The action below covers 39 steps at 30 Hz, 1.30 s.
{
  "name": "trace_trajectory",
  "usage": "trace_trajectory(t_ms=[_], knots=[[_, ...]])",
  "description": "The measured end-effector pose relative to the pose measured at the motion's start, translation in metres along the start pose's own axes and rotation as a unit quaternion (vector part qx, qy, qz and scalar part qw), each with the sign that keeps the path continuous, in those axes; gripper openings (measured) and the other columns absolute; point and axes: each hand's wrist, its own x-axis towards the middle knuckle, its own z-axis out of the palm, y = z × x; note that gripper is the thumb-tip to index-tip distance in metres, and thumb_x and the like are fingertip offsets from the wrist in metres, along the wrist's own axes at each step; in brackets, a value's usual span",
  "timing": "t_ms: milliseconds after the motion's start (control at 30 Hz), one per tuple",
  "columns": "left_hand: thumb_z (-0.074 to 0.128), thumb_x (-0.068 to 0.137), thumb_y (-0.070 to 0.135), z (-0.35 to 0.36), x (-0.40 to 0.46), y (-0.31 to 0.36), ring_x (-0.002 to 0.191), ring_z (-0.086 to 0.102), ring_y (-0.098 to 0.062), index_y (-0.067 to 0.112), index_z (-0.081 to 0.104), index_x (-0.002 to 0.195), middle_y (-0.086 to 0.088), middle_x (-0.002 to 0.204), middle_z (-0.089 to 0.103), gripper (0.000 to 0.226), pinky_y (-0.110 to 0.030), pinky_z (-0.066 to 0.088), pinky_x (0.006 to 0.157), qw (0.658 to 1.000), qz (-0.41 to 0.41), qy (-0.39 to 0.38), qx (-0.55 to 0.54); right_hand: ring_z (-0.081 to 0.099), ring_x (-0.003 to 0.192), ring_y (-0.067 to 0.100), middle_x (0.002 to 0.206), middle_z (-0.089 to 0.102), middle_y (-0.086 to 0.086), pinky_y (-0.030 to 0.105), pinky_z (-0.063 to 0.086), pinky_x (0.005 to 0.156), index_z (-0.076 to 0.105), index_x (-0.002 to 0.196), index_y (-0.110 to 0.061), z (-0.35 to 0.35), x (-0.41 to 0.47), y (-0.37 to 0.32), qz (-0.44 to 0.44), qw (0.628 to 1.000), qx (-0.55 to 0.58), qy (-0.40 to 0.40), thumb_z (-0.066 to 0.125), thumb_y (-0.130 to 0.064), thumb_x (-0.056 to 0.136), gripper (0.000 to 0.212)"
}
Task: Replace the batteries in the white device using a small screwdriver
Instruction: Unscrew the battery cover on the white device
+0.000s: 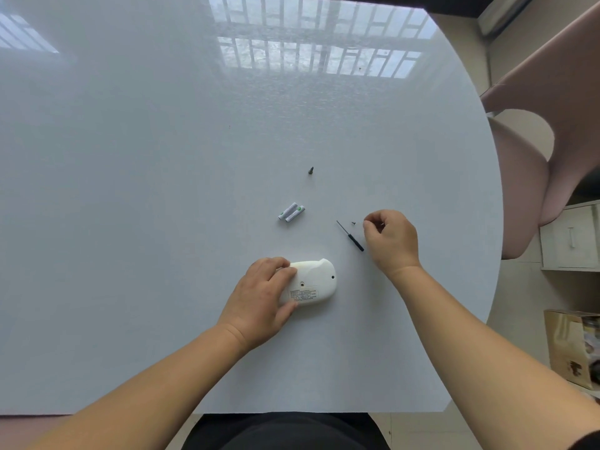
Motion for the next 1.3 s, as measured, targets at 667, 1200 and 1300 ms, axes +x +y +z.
trace_trajectory(t_ms=[667,1200,1300], knots=[[0.069,0.078,0.036,0.005,-0.003,-0.009,0.127,0.038,-0.023,0.015,0.038,0.138,-0.001,0.14,0.04,0.07,-0.035,0.038,0.107,0.999,-0.001,-0.042,0.032,0.058,0.081,0.026,0.094,0.062,0.004,0.038,0.05,0.065,0.07,0.098,-0.014,0.038,-0.105,-0.03,-0.219,0.96,-0.086,-0.155,0.057,-0.011,0.089,0.016],[0.071,0.078,0.037,0.006,-0.002,-0.01,0.123,0.042,-0.024,0.017,0.04,0.137,-0.002,0.136,0.044,0.07,-0.036,0.04,0.105,0.999,-0.004,-0.035,0.036,0.044,0.043,0.028,0.058,0.053,0.008,0.024,0.024,0.041,0.058,0.058,-0.007,0.044,-0.116,-0.049,-0.249,0.939,-0.209,-0.109,0.075,0.004,0.055,0.021],[0.07,0.079,0.037,0.006,-0.002,-0.01,0.124,0.041,-0.025,0.017,0.04,0.138,-0.002,0.137,0.043,0.069,-0.036,0.039,0.105,0.998,-0.004,-0.037,0.041,0.051,0.055,0.032,0.066,0.057,0.01,0.03,0.035,0.043,0.062,0.065,-0.005,0.047,-0.112,-0.046,-0.241,0.947,-0.179,-0.111,0.069,0.001,0.072,0.011]])
